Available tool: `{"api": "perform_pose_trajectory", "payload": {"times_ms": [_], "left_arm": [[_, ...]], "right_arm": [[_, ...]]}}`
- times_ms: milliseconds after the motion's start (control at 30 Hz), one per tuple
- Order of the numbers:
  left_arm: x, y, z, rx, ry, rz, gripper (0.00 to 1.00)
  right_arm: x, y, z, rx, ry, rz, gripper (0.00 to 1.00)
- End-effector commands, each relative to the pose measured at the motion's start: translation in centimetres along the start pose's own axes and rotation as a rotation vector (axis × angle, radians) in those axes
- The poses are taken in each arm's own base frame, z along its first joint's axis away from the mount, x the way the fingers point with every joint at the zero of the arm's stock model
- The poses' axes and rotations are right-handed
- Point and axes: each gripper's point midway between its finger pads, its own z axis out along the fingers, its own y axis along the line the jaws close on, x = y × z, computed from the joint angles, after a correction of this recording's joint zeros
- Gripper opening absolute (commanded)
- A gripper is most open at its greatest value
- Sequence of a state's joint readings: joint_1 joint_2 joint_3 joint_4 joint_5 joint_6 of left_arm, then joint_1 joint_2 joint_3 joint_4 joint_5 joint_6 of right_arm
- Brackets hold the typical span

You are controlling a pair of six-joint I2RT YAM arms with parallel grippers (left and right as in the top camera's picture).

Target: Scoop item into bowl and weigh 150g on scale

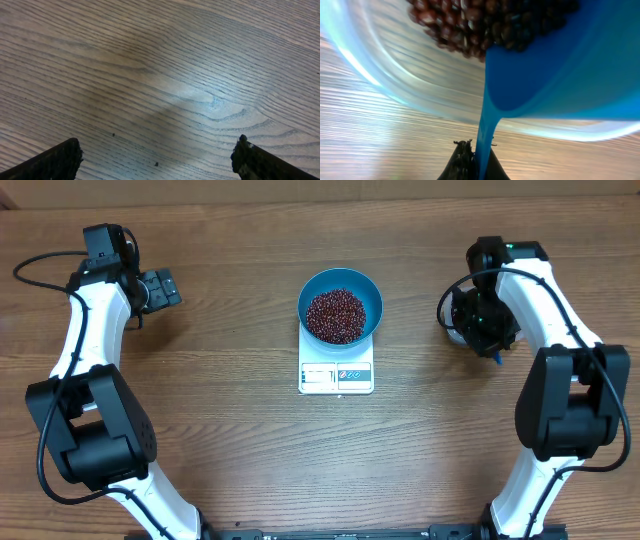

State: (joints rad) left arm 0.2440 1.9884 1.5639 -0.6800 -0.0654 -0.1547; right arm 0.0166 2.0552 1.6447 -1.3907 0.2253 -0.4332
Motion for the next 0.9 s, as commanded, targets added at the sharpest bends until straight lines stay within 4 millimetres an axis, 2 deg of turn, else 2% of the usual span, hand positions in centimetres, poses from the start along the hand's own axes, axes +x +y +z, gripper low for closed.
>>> {"api": "perform_pose_trajectory", "payload": {"times_ms": [0,133,300,467,600,867], "left_arm": [[-0.5,0.0,-0.2,-0.009,-0.015,0.006,1.0],[-0.5,0.0,-0.2,-0.009,-0.015,0.006,1.0],[-0.5,0.0,-0.2,-0.009,-0.015,0.006,0.99],[-0.5,0.0,-0.2,-0.009,-0.015,0.006,1.0],[-0.5,0.0,-0.2,-0.009,-0.015,0.007,1.0],[-0.5,0.0,-0.2,-0.009,-0.015,0.007,1.0]], "right_arm": [[-1.1,3.4,1.1,-0.258,-0.043,0.081,0.03],[-1.2,3.4,0.9,-0.334,-0.067,0.137,0.04],[-1.6,2.9,0.3,-0.332,-0.09,0.144,0.04],[-1.6,0.9,-0.9,-0.238,-0.086,0.195,0.04],[-1.5,0.2,-2.0,-0.23,-0.095,0.203,0.04],[-2.2,1.5,-3.1,-0.445,-0.169,0.255,0.04]]}}
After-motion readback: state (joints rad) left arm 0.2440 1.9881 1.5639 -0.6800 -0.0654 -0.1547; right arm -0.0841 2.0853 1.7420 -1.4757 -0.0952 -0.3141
